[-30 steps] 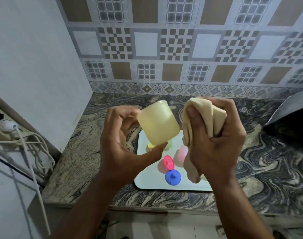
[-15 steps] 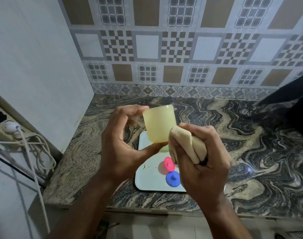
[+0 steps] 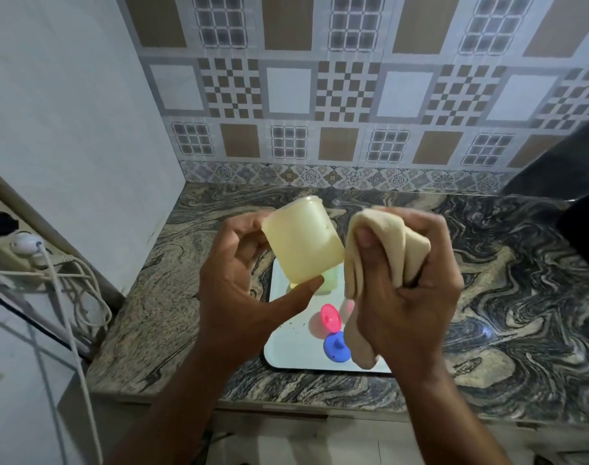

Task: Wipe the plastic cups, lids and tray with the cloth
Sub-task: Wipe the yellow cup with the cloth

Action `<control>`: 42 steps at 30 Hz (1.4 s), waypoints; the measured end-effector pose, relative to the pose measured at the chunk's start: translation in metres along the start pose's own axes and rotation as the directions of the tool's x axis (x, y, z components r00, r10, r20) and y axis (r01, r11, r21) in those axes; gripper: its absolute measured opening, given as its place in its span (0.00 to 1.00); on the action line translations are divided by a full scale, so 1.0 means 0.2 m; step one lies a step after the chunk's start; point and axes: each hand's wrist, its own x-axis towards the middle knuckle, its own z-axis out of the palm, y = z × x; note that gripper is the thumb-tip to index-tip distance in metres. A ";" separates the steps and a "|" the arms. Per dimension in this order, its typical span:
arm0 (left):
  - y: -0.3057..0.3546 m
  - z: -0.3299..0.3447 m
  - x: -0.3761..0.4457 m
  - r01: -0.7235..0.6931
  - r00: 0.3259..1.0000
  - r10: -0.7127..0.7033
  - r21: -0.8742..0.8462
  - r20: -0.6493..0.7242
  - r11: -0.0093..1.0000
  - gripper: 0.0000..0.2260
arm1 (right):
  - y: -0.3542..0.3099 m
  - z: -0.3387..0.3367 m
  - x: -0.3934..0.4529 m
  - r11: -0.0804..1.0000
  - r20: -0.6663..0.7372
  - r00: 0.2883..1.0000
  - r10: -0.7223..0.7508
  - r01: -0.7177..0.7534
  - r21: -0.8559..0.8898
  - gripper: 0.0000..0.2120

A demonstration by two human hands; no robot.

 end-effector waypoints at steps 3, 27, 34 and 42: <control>0.02 0.03 -0.01 0.014 1.000 -0.015 -0.107 -0.007 0.994 0.32 | -0.02 0.01 -0.11 0.998 -0.018 0.998 -0.057 0.058 0.013 0.10; -0.01 0.00 0.01 -0.083 0.994 0.081 0.037 0.067 0.996 0.32 | 0.05 -0.03 0.07 0.994 0.028 0.995 0.093 -0.092 -0.063 0.06; 0.03 0.05 0.00 0.000 0.998 0.005 -0.071 0.066 0.997 0.34 | 0.02 0.00 -0.10 0.998 -0.026 0.998 0.054 -0.053 0.029 0.07; 0.03 -0.01 0.05 -0.087 0.993 0.074 0.147 0.089 0.985 0.33 | -0.01 -0.03 -0.04 0.999 0.053 0.999 -0.012 0.014 -0.041 0.08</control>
